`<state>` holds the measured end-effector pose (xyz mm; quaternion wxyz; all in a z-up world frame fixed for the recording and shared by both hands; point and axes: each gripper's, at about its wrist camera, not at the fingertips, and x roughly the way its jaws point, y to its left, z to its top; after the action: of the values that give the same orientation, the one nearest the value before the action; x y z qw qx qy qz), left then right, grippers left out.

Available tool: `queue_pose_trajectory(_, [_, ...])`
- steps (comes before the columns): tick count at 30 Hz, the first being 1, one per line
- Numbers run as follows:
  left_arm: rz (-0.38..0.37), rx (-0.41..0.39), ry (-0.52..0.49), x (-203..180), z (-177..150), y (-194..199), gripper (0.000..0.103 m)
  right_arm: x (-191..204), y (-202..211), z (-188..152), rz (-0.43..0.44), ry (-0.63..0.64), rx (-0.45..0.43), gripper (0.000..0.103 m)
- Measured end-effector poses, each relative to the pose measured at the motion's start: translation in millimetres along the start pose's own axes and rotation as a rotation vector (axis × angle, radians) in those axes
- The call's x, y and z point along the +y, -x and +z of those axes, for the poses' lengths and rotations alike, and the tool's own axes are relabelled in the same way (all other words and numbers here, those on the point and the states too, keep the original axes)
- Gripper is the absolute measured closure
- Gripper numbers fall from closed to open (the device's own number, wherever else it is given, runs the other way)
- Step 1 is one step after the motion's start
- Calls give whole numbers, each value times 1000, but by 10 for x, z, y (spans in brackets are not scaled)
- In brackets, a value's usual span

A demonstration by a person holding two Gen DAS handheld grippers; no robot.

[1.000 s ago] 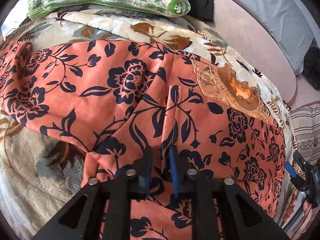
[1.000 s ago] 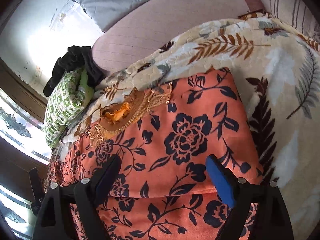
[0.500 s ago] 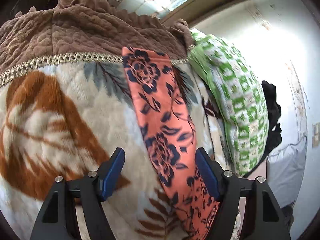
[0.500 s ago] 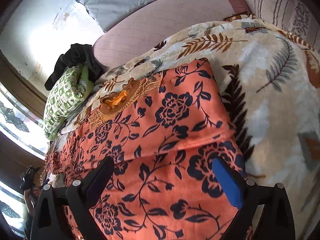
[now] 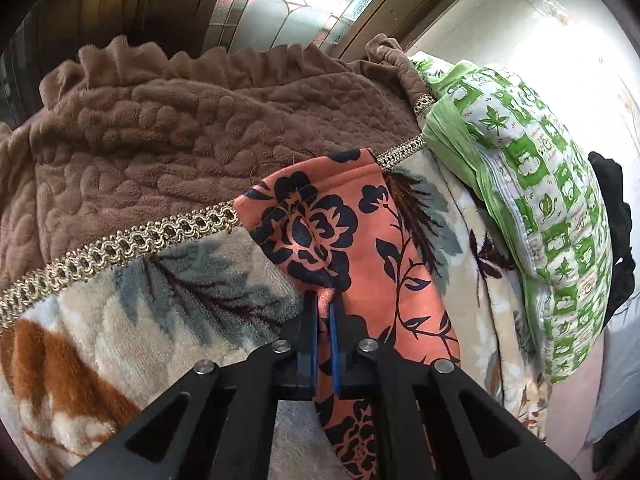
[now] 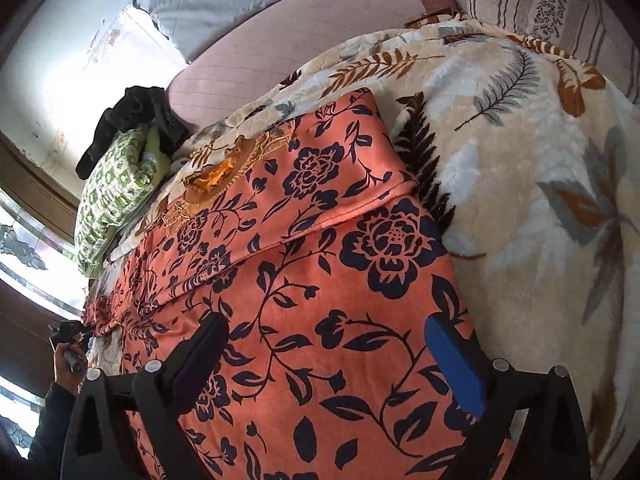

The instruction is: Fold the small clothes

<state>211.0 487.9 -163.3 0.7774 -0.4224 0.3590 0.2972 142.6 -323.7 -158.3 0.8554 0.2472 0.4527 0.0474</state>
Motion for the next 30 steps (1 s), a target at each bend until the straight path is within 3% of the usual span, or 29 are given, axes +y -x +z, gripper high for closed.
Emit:
queue_pose_trajectory(3, [-32, -132, -175, -483, -168, 514, 99, -90, 54, -36, 4, -20, -23, 3])
queue_pose_trajectory(6, [-162, -262, -381, -1223, -579, 1254, 99, -222, 93, -73, 21, -52, -45, 3])
queue_pose_trajectory(9, [-339, -303, -601, -2077, -1274, 1901, 99, -351, 145, -87, 63, -97, -79, 3])
queue_pose_trajectory(12, [-482, -276, -819, -2863, -2207, 2267, 98, -471, 223, -99, 112, -133, -119, 3])
queue_pose_trajectory(15, [-572, -207, -996, -3420, -3285, 2308, 97, -601, 294, -121, 157, -179, -143, 3])
queue_pose_trajectory(17, [-594, -101, -1086, -3623, -3974, 2146, 92, -683, 326, -135, 179, -200, -147, 3])
queue_pose_trajectory(19, [-536, 106, -1207, -3741, -4571, 1737, 42, -750, 350, -139, 184, -219, -156, 3])
queue_pose_trajectory(21, [-425, 289, -1303, -3630, -4991, 1340, 40, -792, 356, -130, 192, -226, -149, 3])
queue_pose_trajectory(22, [-367, 315, -1329, -3481, -5079, 1247, 41, -807, 370, -127, 196, -230, -150, 3])
queue_pose_trajectory(24, [-340, 270, -1326, -3207, -4975, 1249, 41, -824, 413, -115, 211, -239, -161, 3])
queue_pose_trajectory(27, [-336, 141, -1236, -2804, -4414, 1425, 39, -788, 413, -56, 249, -250, -149, 3])
queue_pose_trajectory(30, [-266, 46, -1096, -2451, -3758, 1441, 31, -605, 313, 138, 299, -228, -107, 3])
